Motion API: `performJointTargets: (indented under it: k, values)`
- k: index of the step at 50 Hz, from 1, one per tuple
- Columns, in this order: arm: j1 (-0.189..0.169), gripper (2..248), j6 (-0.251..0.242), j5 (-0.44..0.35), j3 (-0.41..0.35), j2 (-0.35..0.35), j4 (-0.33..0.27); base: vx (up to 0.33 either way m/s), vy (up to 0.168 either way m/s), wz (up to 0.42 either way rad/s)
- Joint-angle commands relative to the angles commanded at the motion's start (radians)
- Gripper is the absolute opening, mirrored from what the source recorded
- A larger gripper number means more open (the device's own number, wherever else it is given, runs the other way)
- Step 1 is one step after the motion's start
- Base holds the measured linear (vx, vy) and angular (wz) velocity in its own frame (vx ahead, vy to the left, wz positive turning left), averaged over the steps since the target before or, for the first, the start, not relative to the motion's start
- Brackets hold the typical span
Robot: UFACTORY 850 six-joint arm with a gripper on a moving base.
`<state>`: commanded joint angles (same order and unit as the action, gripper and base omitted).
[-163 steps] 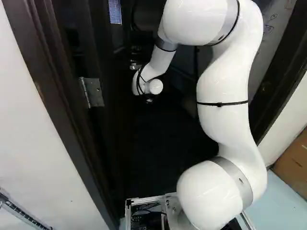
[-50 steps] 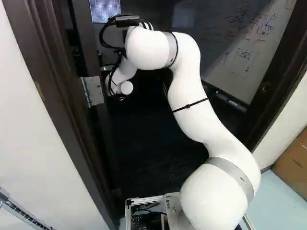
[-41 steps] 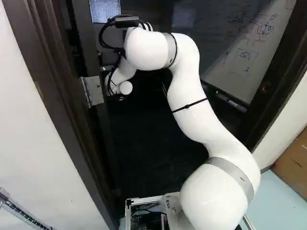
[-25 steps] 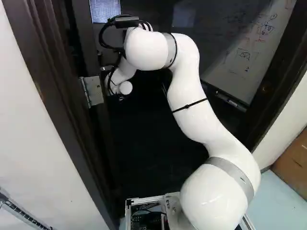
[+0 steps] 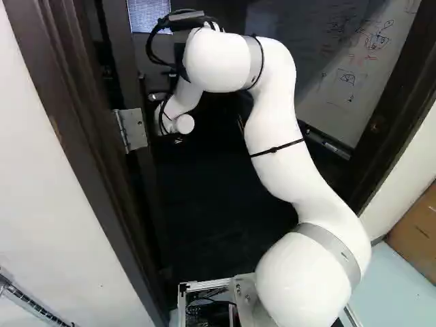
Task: Open the door and move inside
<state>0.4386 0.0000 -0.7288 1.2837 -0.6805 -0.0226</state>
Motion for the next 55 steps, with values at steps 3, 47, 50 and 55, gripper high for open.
performJointTargets:
  k: [3, 47, 50, 55]
  values:
    - [-0.005, 247, 0.000, 0.000, -0.014, 0.010, 0.000, 0.000, 0.000, 0.000]
    - [-0.096, 247, 0.000, 0.000, -0.176, 0.131, 0.000, 0.000, 0.000, 0.000]
    - [-0.102, 247, 0.000, 0.000, -0.186, 0.139, 0.000, 0.000, 0.000, 0.000]
    - [-0.113, 247, 0.000, 0.000, -0.202, 0.151, 0.000, 0.000, 0.000, 0.000]
